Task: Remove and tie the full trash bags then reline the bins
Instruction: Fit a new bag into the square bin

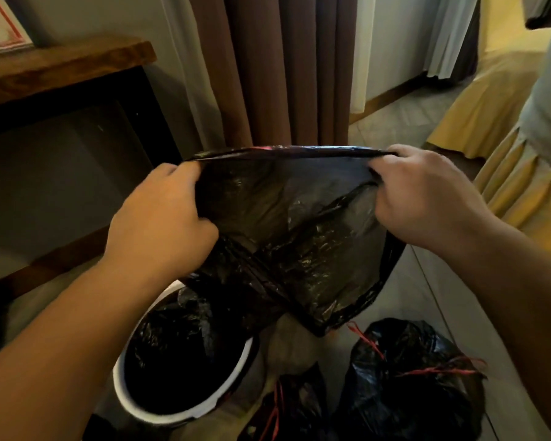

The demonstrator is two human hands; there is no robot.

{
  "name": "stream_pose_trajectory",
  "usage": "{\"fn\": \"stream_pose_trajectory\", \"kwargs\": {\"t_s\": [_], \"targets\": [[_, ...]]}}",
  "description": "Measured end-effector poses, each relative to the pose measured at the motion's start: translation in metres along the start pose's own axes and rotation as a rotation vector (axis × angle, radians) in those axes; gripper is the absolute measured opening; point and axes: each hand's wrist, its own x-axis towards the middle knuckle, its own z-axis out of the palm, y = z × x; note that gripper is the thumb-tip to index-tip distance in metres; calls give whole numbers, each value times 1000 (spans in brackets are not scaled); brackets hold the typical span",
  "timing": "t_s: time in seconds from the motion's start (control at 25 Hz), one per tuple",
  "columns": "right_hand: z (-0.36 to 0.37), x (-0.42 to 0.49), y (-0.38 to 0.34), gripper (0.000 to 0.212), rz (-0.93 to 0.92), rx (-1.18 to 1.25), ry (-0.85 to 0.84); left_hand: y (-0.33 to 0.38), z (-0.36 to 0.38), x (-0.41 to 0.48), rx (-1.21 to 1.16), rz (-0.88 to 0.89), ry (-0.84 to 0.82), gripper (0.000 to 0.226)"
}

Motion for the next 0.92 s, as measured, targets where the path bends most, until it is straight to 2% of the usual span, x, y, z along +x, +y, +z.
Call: {"fn": "stream_pose_trajectory", "kwargs": {"t_s": [0.12, 0.2, 0.28, 0.4, 0.48, 0.56, 0.68, 0.72, 0.8, 0.92], "targets": [[-12, -4, -2, 28, -42, 9, -6, -9, -4, 1, -112, -13, 70, 52], [-28, -2, -8, 29, -45, -66, -138, -12, -2, -3, -172, -43, 145, 33], [-39, 0, -19, 26, 25, -210, -241, -12, 0, -3, -215, -104, 174, 36], [-64, 2, -29, 26, 100, -361, -218, -8, -9, -10, -176, -73, 41, 35], [-81, -3, -24, 20, 103, -383, -210, 6, -18, -21, -123, 57, -66, 29], [-83, -5, -15, 6, 148, -233, -192, 18, -19, -26, -123, 240, -145, 24], [-64, -3, 12, 4, 110, -116, -211, 30, -4, -20, -7, 408, -365, 21], [-55, -1, 26, 4, 90, -111, -210, 36, 3, -17, 108, 371, -419, 20], [-39, 1, 55, 10, 111, -101, -219, 46, 18, -7, 260, 230, -416, 36], [-20, 3, 86, 26, 97, -59, -258, 65, 30, 3, 191, -19, -306, 65]]}}
